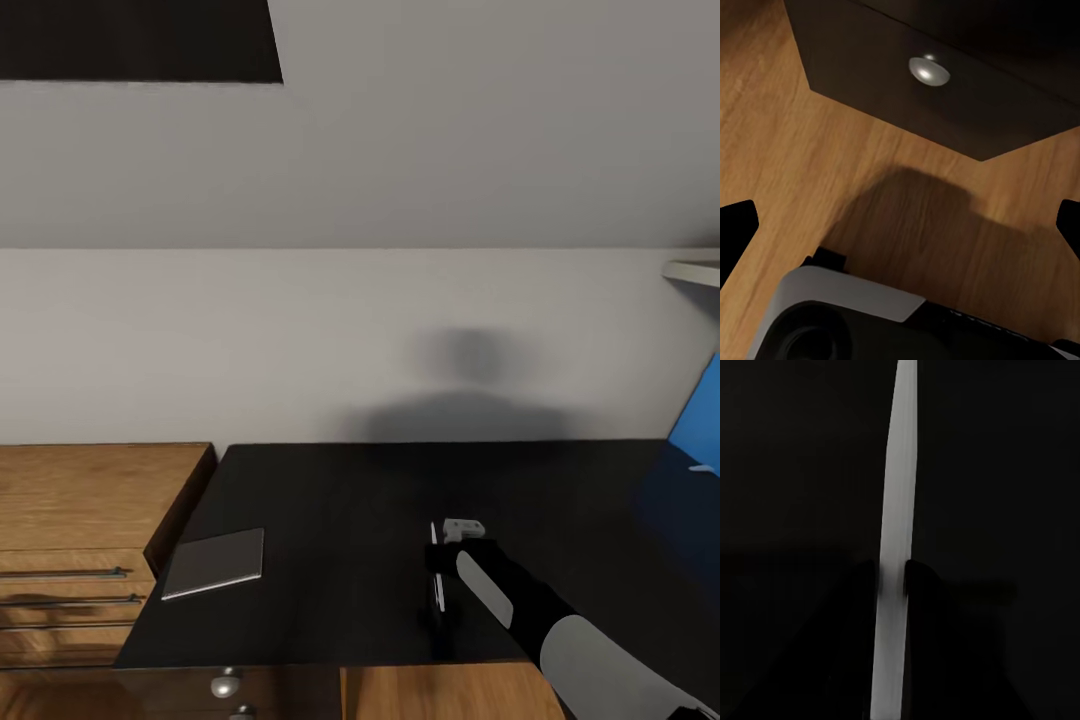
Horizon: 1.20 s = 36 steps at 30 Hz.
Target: In the bedroom, organize the workspace by keeping the computer under the desk, ensuring the monitor is on the desk, placing the keyboard on the desk next to the monitor, placing the mouse on the desk next to the keyboard, moving the folder from the swivel chair onto the desk next to the mouse, stacking the notebook on top of the folder with the pen on top of the notebook, and positioning the swivel chair next to the desk.
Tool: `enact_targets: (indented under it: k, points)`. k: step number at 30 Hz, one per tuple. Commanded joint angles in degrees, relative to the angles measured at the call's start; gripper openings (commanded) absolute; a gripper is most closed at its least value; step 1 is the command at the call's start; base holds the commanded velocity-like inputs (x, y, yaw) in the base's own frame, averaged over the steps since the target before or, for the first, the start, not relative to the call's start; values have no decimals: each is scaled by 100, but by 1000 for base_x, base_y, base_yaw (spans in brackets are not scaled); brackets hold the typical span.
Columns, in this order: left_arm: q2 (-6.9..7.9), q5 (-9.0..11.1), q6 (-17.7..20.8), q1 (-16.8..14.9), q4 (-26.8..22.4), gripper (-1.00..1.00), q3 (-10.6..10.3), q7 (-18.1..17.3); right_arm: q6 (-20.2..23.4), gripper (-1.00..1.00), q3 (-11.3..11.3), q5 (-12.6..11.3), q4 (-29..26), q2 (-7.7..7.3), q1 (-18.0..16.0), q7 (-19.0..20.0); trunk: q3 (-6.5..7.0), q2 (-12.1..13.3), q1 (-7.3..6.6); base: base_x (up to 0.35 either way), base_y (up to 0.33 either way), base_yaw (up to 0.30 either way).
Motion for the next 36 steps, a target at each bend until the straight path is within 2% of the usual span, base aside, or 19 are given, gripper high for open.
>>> enact_targets:
  k: [1,14,15,27,32,36]
  points:
    - [4,65,-17,0,-2,100,-34,-20,4,-100,36,-71,-14,-7,-7,-42,-25,-46,23,0,0,0]
    - [12,79,-17,1,-2,100,-31,-20,4,-100,36,-70,-16,-5,-6,-50,-25,-46,23,0,0,0]
    - [13,80,-17,-1,-2,100,-30,-20,4,100,36,-69,-13,-5,-8,-51,-25,-46,23,0,0,0]
    - [22,80,-17,1,-2,100,-25,-20,6,100,19,-70,-115,-21,-6,-58,-25,-46,23,0,0,0]
    - [22,80,-17,-1,-2,100,-20,-20,57,100,-5,-72,-598,-102,-3,-74,-25,-46,23,0,0,0]
    - [22,80,-17,0,-2,100,-20,-20,124,100,-1,-110,-1066,-263,-3,-88,29,74,-43,0,0,0]
